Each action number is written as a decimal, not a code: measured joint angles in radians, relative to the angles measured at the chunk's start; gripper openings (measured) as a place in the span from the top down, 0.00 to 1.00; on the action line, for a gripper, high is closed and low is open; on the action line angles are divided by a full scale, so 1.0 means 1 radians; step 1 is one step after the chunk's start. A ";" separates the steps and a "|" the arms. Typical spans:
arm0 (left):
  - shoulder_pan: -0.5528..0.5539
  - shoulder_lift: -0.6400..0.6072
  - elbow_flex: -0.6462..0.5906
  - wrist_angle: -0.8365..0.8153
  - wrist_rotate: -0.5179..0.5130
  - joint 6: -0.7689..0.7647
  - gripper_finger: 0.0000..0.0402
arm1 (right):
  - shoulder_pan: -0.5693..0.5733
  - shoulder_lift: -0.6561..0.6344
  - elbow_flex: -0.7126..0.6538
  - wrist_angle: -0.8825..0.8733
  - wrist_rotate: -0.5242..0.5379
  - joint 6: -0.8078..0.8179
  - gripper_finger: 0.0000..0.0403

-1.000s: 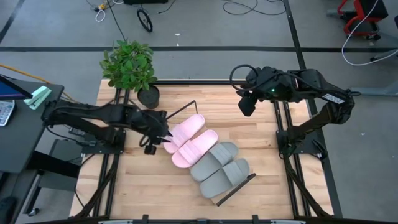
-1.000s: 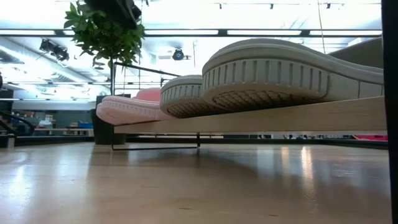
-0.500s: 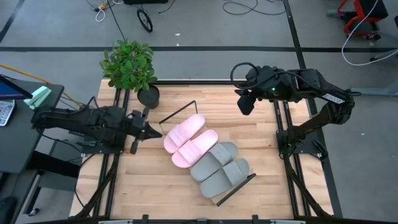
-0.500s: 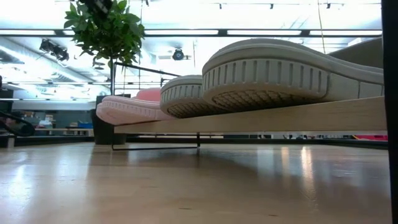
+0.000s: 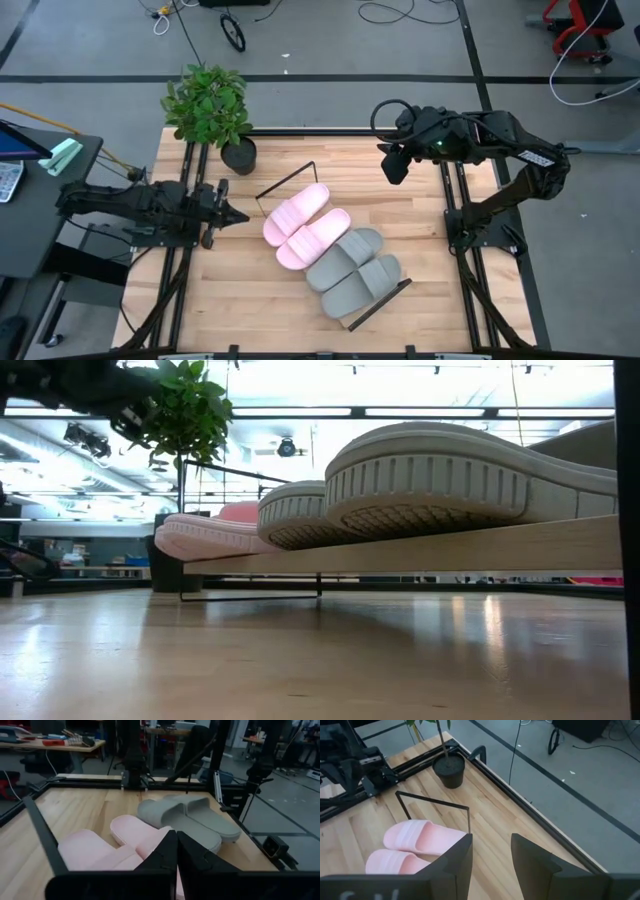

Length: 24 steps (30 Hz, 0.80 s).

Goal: Pick and place slides into the shelf
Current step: Return to Home Position

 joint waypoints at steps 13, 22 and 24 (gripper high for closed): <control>0.000 -0.225 -0.128 0.027 -0.088 0.011 0.99 | -0.001 0.000 0.000 -0.030 0.000 0.015 0.65; 0.000 -0.311 -0.226 0.111 -0.089 -0.026 0.99 | -0.001 0.000 0.000 -0.034 0.001 0.034 0.65; 0.000 -0.318 -0.246 0.162 -0.089 -0.027 0.98 | 0.000 0.000 0.000 -0.034 0.001 0.046 0.65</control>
